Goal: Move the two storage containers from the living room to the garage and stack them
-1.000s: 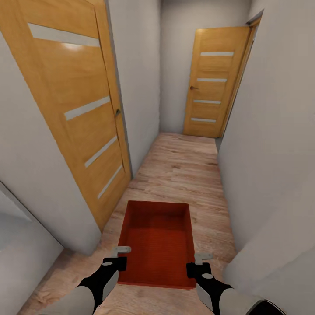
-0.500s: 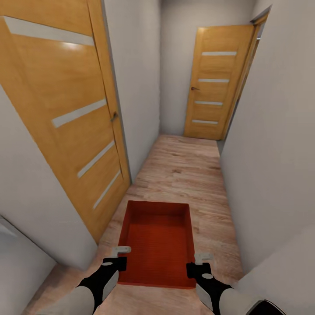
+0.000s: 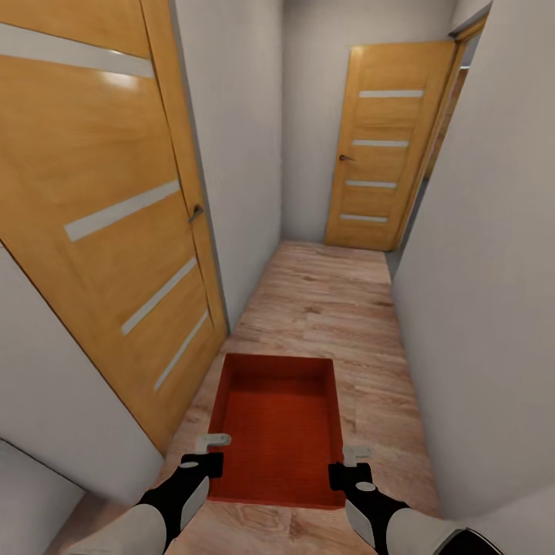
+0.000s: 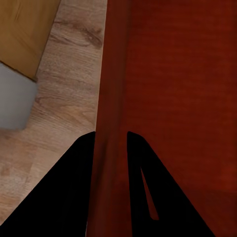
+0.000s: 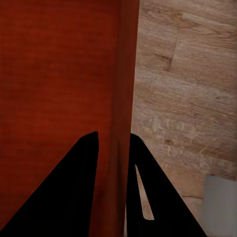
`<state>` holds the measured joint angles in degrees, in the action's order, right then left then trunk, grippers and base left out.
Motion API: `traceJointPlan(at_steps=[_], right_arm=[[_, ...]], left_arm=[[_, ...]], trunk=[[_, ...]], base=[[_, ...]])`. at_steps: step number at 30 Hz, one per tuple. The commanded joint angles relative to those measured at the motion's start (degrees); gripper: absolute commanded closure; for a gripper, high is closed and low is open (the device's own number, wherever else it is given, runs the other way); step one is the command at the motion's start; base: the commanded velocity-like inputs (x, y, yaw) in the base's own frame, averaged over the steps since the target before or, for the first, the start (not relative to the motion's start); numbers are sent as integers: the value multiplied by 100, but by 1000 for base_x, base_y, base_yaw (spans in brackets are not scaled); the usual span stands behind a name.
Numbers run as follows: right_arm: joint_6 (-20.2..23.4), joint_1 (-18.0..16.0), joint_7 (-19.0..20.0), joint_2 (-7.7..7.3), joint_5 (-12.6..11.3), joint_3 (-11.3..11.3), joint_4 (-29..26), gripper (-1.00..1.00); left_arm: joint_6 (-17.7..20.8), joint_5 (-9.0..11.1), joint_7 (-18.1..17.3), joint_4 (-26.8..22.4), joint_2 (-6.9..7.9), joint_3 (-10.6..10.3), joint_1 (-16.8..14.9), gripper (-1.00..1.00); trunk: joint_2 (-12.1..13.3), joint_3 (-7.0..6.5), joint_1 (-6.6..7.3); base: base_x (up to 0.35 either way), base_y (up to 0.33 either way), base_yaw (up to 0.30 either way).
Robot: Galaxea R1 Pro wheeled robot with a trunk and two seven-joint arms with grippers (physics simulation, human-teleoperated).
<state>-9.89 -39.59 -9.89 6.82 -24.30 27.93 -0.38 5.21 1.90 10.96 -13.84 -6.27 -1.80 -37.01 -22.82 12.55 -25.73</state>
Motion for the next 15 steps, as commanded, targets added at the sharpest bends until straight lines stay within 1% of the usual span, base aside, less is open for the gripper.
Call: traceJointPlan(at_steps=[1,9,12,15], right_arm=[[-126,-7,-382,-128,-40,55,-6,100],[-127,-9,-382,-121,-40,54,-6,100],[-127,-9,-382,-114,-40,54,-6,100],[-127,-6,-382,-111,-40,54,-6,100]], left_arm=[[41,3,55,12,30,-4,0,100],[41,3,55,12,30,-4,0,100],[41,3,55,12,32,-4,0,100],[41,3,55,11,36,-4,-2,100]], trunk=[[-10,10,-6],[-10,10,-6],[-10,10,-6],[-10,10,-6]], base=[[322,0,0],[322,0,-7],[322,0,-142],[322,0,-238]])
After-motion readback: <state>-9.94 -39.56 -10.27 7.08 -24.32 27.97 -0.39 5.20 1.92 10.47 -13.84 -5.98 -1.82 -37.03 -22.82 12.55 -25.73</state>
